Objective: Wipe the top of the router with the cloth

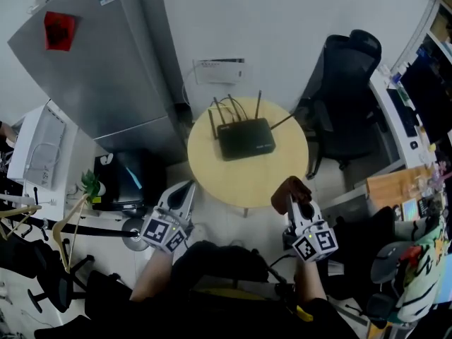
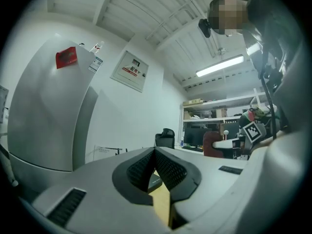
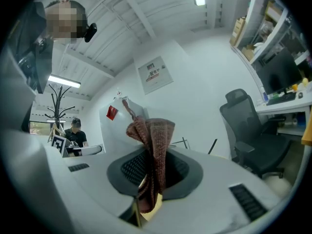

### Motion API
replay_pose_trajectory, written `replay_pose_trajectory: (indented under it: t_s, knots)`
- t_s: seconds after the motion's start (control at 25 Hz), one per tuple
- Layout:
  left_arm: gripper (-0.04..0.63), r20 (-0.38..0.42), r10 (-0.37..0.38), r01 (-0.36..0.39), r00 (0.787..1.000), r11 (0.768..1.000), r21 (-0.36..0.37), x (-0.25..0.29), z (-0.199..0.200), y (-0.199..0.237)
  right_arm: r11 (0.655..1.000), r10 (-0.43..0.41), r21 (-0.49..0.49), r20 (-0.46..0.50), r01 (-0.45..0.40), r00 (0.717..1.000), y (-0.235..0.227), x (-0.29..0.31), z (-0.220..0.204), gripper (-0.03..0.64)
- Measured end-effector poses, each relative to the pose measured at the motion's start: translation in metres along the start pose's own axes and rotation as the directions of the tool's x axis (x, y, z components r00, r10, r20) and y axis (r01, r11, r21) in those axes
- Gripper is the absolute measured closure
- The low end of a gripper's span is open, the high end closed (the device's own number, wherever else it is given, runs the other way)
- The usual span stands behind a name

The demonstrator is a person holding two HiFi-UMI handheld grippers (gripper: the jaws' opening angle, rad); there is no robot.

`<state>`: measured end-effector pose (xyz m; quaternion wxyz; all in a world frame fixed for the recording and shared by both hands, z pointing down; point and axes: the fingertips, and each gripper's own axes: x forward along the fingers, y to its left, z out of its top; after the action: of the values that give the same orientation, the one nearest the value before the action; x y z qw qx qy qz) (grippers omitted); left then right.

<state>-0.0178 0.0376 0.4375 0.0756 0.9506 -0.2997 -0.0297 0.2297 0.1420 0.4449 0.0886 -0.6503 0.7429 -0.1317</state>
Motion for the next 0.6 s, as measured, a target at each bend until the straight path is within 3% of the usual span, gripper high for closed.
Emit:
replay_pose_trajectory:
  t_s: [0.6]
  knots:
    - [0.604, 0.094, -0.067, 0.066, 0.993, 0.998, 0.011, 0.064, 0.041, 0.088, 0.993, 0.025, -0.111, -0.183, -0.046, 0.983, 0.016, 0.148, 0.008, 0.555]
